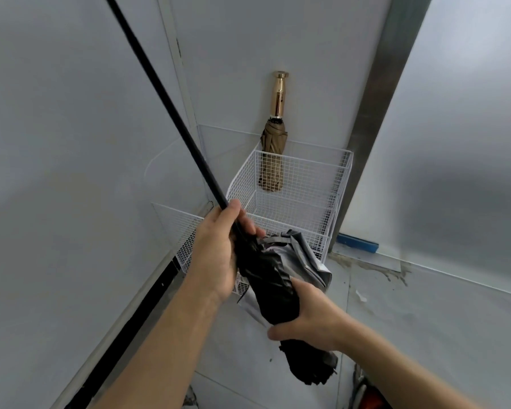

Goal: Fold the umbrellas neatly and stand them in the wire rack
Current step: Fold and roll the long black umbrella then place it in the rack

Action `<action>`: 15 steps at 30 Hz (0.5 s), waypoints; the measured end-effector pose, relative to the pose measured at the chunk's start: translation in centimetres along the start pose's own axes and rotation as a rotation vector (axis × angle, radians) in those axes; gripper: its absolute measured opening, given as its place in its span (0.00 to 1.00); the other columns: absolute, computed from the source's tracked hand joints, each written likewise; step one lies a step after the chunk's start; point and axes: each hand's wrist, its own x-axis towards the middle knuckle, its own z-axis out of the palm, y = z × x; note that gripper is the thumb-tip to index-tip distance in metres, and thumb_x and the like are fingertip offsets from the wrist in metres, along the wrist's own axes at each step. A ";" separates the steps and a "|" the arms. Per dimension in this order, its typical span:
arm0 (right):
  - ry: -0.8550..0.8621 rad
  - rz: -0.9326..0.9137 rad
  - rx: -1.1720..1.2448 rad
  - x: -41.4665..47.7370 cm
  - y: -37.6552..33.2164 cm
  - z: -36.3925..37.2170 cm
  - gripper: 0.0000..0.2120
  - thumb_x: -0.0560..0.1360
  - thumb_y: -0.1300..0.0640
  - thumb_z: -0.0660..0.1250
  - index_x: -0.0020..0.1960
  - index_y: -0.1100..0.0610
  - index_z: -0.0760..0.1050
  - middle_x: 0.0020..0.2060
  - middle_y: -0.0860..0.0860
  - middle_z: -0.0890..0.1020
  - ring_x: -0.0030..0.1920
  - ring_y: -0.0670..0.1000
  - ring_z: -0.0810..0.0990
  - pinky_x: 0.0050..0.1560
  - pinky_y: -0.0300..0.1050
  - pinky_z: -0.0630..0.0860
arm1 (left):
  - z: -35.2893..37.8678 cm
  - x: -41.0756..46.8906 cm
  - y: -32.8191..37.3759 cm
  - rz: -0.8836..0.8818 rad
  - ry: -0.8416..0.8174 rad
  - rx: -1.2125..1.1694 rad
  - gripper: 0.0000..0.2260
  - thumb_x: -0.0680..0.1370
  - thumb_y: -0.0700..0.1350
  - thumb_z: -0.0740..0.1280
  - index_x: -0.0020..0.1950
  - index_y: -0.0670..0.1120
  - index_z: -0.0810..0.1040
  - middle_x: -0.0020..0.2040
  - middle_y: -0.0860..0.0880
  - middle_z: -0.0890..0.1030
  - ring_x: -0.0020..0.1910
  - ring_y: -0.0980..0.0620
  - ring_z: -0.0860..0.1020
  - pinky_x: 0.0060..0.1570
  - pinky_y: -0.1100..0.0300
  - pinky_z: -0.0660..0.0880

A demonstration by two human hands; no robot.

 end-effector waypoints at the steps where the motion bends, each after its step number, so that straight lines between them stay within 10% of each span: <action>1: 0.035 -0.022 -0.001 0.1 0.2 0.2 0.25 0.58 0.50 0.78 0.53 0.46 0.74 0.43 0.47 0.82 0.42 0.46 0.83 0.46 0.53 0.82 | 0.3 -0.1 -0.5 -0.036 0.012 0.011 0.12 0.81 0.48 0.61 0.41 0.43 0.72 0.33 0.46 0.74 0.37 0.47 0.79 0.44 0.54 0.75; 15: 0.094 0.106 -0.484 1.7 3.9 -4.3 0.19 0.62 0.54 0.72 0.51 0.47 0.74 0.43 0.46 0.81 0.43 0.50 0.79 0.44 0.52 0.81 | -5.7 2.3 0.8 0.109 0.427 -0.069 0.13 0.86 0.48 0.53 0.49 0.44 0.72 0.31 0.46 0.82 0.34 0.47 0.83 0.45 0.51 0.79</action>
